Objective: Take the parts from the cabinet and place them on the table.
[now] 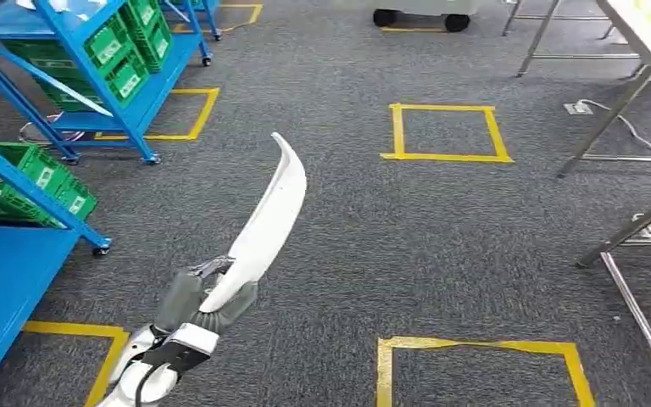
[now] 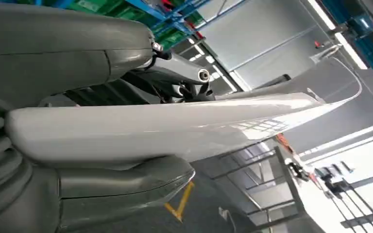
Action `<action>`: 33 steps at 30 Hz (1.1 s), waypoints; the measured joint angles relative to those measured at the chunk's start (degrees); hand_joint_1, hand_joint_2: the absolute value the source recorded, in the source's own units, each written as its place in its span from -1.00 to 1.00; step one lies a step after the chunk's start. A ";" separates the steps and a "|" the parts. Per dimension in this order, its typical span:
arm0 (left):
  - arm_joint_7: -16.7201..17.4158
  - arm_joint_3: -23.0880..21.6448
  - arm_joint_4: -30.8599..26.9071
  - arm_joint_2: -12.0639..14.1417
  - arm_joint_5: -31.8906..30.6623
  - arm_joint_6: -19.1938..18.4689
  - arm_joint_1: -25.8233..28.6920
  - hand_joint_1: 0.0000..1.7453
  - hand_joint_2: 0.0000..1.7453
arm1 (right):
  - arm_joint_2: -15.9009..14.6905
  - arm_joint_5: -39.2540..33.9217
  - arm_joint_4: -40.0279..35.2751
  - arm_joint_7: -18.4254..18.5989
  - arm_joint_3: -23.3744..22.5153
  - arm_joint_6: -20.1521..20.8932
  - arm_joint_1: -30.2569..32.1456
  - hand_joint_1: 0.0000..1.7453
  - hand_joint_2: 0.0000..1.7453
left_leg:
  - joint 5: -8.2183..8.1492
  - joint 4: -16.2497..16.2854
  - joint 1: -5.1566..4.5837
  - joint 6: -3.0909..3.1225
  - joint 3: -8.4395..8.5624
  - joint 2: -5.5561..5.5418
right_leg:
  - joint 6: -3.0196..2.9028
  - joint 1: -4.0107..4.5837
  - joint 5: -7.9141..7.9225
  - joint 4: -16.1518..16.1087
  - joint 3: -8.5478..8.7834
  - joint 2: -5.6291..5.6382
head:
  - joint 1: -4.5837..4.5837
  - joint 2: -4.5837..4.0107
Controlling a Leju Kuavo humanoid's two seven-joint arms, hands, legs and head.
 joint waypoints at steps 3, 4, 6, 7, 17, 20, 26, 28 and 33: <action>-0.11 0.00 0.04 0.04 0.44 0.22 0.03 1.00 1.00 | 0.02 0.18 -0.07 -0.04 -0.09 0.00 -0.28 -1.00 1.00 | 1.22 -6.72 0.59 -0.27 2.72 -4.53 | 0.83 0.12 0.27 0.52 -1.19 1.97 | 0.07 0.00; -0.18 0.04 0.04 0.07 0.70 0.30 0.10 1.00 1.00 | 0.02 0.26 -0.13 -0.09 -0.30 0.00 -0.11 -1.00 1.00 | 1.21 -6.73 0.33 -0.02 2.58 -4.19 | 1.29 -0.19 0.53 0.26 -1.40 2.62 | 0.00 0.00; -0.22 0.13 0.04 0.00 0.76 0.39 -0.03 1.00 1.00 | 0.11 0.54 -0.22 -0.07 -0.59 0.00 0.35 -1.00 1.00 | 1.70 -7.30 0.44 0.84 2.76 -2.84 | 2.08 -0.44 0.86 -0.12 -2.08 3.89 | -0.02 0.00; -0.26 0.13 0.07 -0.02 0.77 0.39 -0.17 1.00 1.00 | 0.22 0.59 -0.26 -0.09 -0.68 0.00 0.61 -1.00 1.00 | 1.88 -7.45 0.46 1.15 2.88 -1.91 | 2.13 -0.01 0.01 1.03 -2.46 0.11 | 0.22 0.00; -1.05 0.20 0.87 -0.02 1.38 -0.55 -0.78 1.00 1.00 | 1.16 0.35 -0.98 -0.11 -1.64 0.00 0.32 -1.00 1.00 | 0.91 -7.17 -0.70 0.77 3.45 5.76 | 2.63 -0.19 -1.55 0.47 0.71 -10.62 | 0.96 0.00; -1.49 0.13 1.09 -0.22 1.86 -1.05 -1.20 1.00 1.00 | 1.33 0.11 -1.73 -0.17 -2.36 0.09 0.43 -1.00 1.00 | 0.91 -7.30 -0.37 -0.06 3.71 7.26 | 1.42 0.21 -1.28 0.59 0.05 -8.48 | 0.74 0.00; -1.92 0.11 1.59 -0.44 2.10 -1.22 -1.80 1.00 1.00 | 2.01 0.09 -2.80 -0.15 -3.36 0.17 0.51 -1.00 1.00 | -7.49 9.01 0.13 -1.25 -3.84 1.29 | -0.15 -0.34 -0.65 -0.07 0.36 -4.28 | 0.09 0.00; -2.06 0.11 1.84 -0.39 2.32 -1.27 -1.81 1.00 1.00 | 2.08 0.11 -2.99 -0.15 -3.50 0.20 0.68 -1.00 1.00 | -6.09 10.26 0.13 -1.19 -5.19 1.13 | -0.13 -0.37 -0.65 -0.05 0.42 -2.61 | 0.09 0.00; -2.58 0.11 1.95 -0.48 2.78 -1.97 -2.27 1.00 1.00 | 2.56 0.72 -4.02 -0.20 -4.35 0.98 0.62 -1.00 1.00 | 1.31 -6.27 1.55 -1.36 1.71 -4.87 | 1.16 -0.46 -0.88 1.18 -0.64 1.46 | -0.15 0.00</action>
